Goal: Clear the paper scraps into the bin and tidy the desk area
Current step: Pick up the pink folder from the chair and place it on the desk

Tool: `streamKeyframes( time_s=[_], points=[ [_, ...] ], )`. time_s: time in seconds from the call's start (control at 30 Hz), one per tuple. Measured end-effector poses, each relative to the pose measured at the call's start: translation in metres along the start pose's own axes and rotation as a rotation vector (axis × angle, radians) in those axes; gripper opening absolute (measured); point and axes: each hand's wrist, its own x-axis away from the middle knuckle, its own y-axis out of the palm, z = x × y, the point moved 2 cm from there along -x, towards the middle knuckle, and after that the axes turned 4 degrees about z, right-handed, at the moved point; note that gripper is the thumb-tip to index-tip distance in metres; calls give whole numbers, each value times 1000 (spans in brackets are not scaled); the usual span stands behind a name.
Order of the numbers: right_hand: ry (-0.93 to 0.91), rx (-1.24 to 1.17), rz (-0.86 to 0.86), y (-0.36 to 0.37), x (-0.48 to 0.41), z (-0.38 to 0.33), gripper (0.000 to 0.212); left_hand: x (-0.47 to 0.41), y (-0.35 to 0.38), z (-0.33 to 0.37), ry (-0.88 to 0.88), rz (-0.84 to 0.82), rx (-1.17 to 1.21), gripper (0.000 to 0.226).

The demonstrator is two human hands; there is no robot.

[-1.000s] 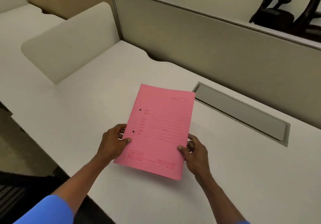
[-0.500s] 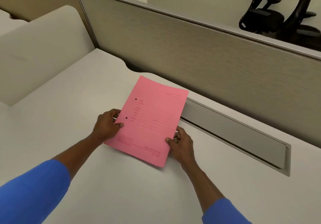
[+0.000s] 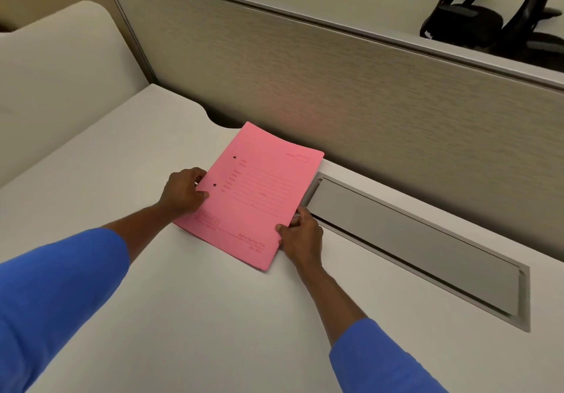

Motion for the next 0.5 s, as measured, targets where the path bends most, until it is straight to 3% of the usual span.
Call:
streamKeyframes(
  time_s=[0.5],
  points=[
    [-75,244,157,12,5,-14,38,-20,14,9,-3,11,-129,52]
  ],
)
